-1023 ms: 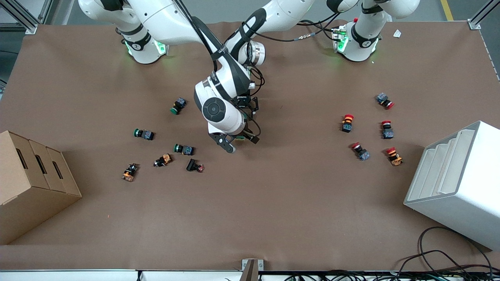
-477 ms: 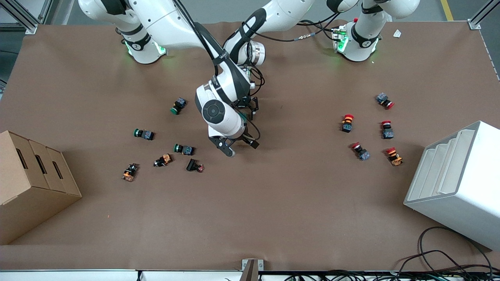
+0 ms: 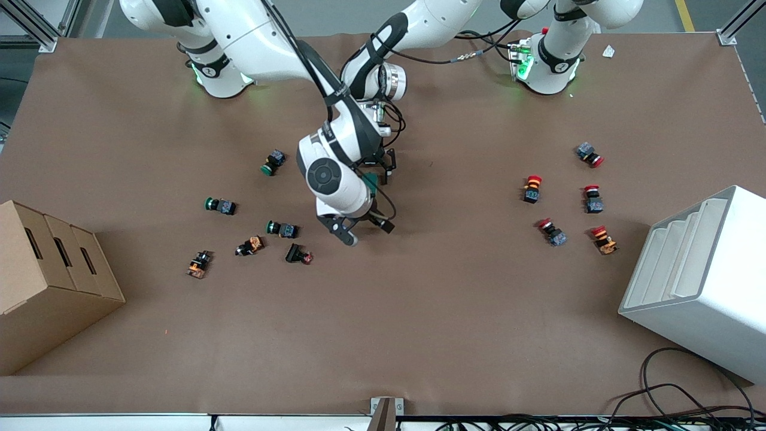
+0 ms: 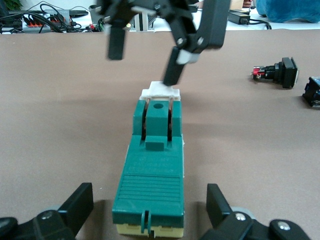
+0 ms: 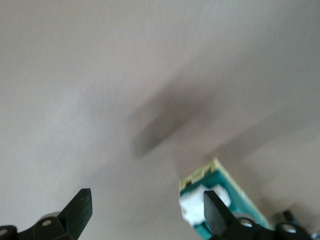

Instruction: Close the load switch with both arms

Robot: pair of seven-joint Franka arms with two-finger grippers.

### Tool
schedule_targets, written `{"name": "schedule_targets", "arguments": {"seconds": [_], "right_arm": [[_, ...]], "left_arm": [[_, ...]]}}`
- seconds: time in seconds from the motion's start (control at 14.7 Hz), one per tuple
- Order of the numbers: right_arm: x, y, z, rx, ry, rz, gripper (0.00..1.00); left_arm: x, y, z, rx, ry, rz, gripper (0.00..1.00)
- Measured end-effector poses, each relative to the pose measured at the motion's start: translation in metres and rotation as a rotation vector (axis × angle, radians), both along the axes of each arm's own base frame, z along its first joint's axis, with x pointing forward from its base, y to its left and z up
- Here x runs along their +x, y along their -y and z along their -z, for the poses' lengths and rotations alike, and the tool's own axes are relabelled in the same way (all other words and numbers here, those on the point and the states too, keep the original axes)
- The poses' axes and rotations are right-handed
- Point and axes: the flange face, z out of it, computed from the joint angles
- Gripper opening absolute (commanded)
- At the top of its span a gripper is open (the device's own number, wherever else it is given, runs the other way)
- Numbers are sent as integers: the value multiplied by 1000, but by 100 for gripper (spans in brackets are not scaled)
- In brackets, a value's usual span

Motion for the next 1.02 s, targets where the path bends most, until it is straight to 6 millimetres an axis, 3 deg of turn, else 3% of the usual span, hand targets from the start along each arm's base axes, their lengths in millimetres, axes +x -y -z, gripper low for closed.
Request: {"name": "schedule_targets", "arguments": {"seconds": [0.2,0.48,0.68,0.82,1.02], "right_arm": [[38,52,-24,-95,28,-107,100],[76,140,-99,-162,50,-326,100],[94,218,-146,-150,43,-468,100],[100,279,-170,-163,29,-536,100],[95,360,-204,-193,7,-585,100]], "left_arm": [[0,0,0,0,0,0,99],[1,1,-2,-6,-7,-9,99],[2,8,-10,-4,-51,-46,99],[8,16,-24,9,-82,-77,99],[30,33,-74,31,-176,-142,99]]}}
